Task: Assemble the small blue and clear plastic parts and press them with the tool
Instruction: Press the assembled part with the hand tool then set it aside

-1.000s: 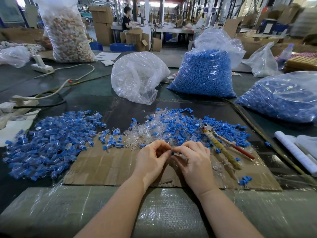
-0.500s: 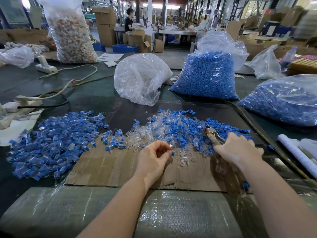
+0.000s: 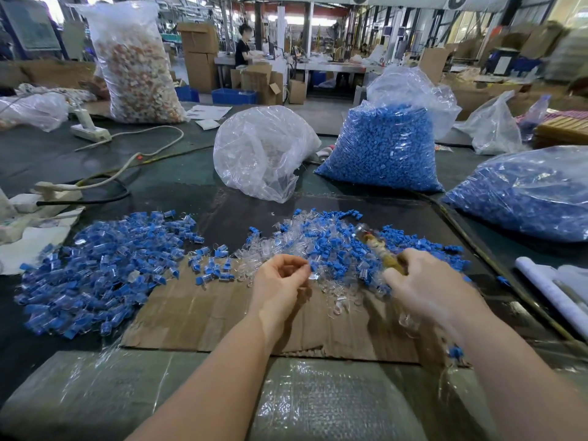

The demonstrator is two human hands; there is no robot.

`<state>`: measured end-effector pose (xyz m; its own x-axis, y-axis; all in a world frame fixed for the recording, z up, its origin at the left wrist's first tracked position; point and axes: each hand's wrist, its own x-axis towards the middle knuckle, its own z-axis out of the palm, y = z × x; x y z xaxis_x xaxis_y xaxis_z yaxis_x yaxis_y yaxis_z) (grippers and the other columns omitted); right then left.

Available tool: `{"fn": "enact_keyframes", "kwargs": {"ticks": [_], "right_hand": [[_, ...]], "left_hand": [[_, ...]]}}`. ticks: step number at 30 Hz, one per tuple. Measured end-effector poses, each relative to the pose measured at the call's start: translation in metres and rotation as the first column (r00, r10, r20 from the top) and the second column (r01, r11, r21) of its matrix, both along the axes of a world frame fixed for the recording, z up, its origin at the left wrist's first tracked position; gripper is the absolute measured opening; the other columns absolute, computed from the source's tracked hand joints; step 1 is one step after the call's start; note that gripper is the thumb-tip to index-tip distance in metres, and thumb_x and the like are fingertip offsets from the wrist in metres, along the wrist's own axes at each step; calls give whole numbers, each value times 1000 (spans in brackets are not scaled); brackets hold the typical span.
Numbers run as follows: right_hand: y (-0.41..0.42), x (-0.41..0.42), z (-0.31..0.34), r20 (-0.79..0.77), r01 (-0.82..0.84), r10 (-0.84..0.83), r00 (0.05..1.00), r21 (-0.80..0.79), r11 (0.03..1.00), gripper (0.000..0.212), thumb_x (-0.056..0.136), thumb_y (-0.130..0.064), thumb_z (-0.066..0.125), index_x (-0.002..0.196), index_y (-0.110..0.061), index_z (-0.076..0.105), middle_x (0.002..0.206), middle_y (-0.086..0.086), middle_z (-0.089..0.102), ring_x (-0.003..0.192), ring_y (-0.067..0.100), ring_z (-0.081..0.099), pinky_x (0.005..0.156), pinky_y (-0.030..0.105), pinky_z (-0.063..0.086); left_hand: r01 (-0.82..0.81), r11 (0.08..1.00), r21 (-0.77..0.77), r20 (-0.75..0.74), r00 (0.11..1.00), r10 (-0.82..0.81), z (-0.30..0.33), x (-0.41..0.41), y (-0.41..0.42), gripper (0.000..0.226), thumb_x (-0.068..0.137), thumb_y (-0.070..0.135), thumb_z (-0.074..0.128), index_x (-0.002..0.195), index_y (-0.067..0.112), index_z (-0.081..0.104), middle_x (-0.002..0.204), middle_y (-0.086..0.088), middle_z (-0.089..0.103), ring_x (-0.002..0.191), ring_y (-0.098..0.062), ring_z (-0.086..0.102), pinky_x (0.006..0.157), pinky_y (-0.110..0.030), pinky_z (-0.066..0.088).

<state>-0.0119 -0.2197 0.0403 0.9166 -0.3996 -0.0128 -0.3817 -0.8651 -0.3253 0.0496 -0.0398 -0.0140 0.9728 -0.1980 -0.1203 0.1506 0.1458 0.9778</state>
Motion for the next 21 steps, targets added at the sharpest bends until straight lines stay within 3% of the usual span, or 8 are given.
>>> {"fn": "enact_keyframes", "kwargs": {"ticks": [5,11,21], "right_hand": [[35,-14,9,-19,-186,200,980,299,936,27,90,-28,49,67,-16,43,62,-1,48,54,15,42,49,28,27],[50,-15,6,-68,-178,239,969,484,857,25,90,-19,46,66,-15,40,64,5,42,60,20,40,60,31,31],[52,-19,10,-154,-185,308,939,530,828,14,88,-12,43,74,-16,40,70,3,42,63,19,39,61,31,30]], "left_hand": [[-83,989,-119,-126,990,68,1,9,-7,9,85,0,61,84,8,62,61,-4,59,47,-11,52,47,-23,45],[-114,986,-119,-126,987,99,2,12,-8,10,85,-5,60,83,5,62,61,-4,60,48,-8,57,46,-18,47],[-141,989,-54,-189,973,129,3,14,-6,13,84,-6,60,77,4,60,52,-4,59,38,-8,55,39,-17,45]]}}
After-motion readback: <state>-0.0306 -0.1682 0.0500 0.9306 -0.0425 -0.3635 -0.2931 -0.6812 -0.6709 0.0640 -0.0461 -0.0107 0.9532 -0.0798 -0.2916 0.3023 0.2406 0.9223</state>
